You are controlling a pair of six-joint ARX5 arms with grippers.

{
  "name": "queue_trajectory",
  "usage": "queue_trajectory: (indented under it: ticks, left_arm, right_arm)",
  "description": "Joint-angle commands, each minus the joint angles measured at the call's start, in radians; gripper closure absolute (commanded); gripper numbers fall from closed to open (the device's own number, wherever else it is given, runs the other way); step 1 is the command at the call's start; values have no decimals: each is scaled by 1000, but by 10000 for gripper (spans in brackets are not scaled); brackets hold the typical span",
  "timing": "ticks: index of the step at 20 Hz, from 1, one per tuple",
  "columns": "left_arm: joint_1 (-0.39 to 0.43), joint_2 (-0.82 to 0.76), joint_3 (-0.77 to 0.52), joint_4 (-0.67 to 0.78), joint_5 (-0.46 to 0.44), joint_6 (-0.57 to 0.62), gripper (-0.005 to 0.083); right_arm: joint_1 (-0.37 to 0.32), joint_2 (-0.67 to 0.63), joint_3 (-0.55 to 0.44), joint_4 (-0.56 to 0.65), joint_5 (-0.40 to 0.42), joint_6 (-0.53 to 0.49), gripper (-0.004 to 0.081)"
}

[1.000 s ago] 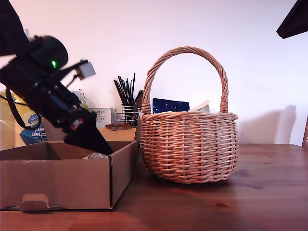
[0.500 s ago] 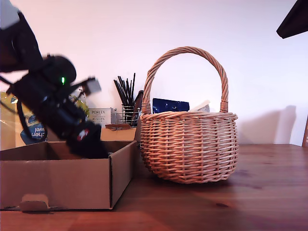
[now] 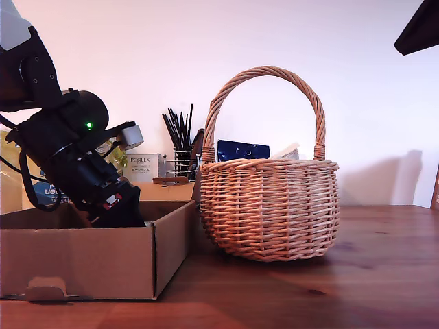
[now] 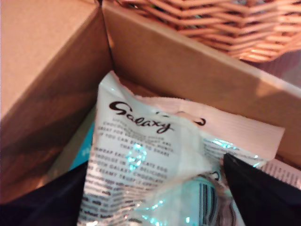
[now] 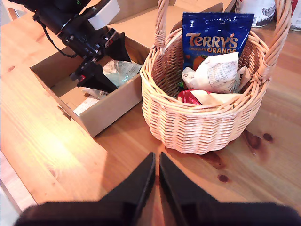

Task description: Move the bags of Easter eggs from the cardboard box on the left into the woven basket on the right side.

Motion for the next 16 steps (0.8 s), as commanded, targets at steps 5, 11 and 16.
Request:
queue_trajectory:
  ticks: [5, 11, 16]
  left_arm:
    - [3, 36, -8, -6, -50, -11, 547]
    - [3, 23, 4, -24, -55, -12, 562]
    - [3, -51, 42, -115, -55, -23, 598]
  right_arm:
    - [4, -2, -6, 17, -3, -3, 782]
    - [4, -2, -6, 17, -3, -3, 782]
    - [4, -2, -6, 17, -3, -3, 782]
